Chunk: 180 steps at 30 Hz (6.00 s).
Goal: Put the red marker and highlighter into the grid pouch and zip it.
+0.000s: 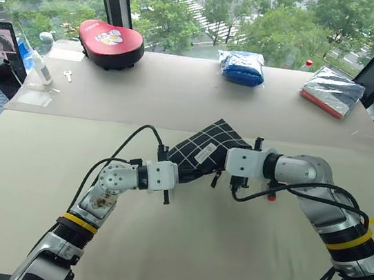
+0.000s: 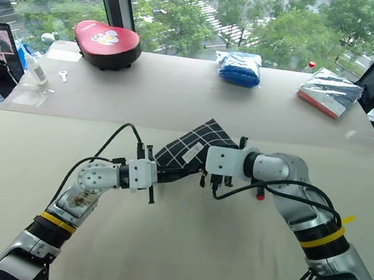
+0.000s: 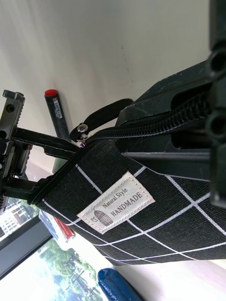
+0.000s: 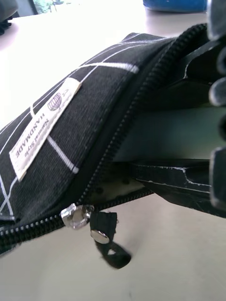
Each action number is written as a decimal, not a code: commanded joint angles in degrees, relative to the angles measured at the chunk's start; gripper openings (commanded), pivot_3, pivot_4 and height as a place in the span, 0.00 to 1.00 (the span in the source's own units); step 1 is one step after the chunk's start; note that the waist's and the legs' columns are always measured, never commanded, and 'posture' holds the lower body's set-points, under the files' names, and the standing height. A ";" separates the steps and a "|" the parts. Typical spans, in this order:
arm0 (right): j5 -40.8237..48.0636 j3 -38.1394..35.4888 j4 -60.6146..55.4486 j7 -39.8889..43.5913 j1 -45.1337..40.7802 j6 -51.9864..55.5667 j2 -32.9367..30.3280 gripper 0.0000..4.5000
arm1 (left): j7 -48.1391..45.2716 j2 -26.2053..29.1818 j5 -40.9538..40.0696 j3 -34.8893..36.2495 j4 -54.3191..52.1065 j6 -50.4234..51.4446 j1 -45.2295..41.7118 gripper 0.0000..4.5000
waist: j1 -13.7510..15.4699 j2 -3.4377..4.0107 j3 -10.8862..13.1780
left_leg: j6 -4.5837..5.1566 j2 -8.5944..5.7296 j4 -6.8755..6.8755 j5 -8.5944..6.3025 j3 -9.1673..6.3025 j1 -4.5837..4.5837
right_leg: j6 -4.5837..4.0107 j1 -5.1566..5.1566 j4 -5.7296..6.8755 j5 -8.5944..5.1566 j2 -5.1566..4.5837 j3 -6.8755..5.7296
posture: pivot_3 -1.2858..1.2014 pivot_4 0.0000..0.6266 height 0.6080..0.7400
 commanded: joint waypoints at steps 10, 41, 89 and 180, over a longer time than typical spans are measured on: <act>0.64 -2.83 0.22 -0.81 4.19 -13.47 0.69 0.23 | -0.07 -0.56 -0.66 -0.27 -1.85 -1.59 -0.77 0.00 | -0.01 0.00 0.00 | 0.01 0.02 0.01 0.00 0.02 0.02 | 0.00 0.01 0.00 0.00 0.01 0.02 | 0.52 0.24 1.00; 34.39 -28.57 -6.27 -3.26 13.57 44.42 -10.90 0.63 | -0.01 0.27 -0.30 -0.84 -2.27 -0.81 0.13 0.00 | 0.15 -0.01 0.00 | 0.42 0.09 0.04 -0.25 -0.01 0.03 | -0.01 0.02 -0.06 0.00 -0.02 0.09 | 0.52 0.24 1.00; 29.23 -29.92 -5.24 -0.98 11.41 25.53 -11.99 0.11 | 0.99 0.41 0.06 -0.57 -1.61 -0.87 -0.35 0.00 | 0.08 0.09 0.03 | 0.40 0.04 -0.02 -0.23 -0.02 0.04 | 0.01 0.00 -0.01 0.00 0.01 0.05 | 0.52 0.24 1.00; 37.94 -17.79 -17.65 -8.69 17.27 43.53 6.12 0.67 | 0.70 -0.84 0.12 -1.08 -0.69 -1.23 -0.66 0.00 | 0.19 0.00 0.06 | 0.30 0.02 0.09 -0.21 -0.06 0.03 | 0.01 0.00 0.02 0.01 -0.05 0.12 | 0.52 0.24 1.00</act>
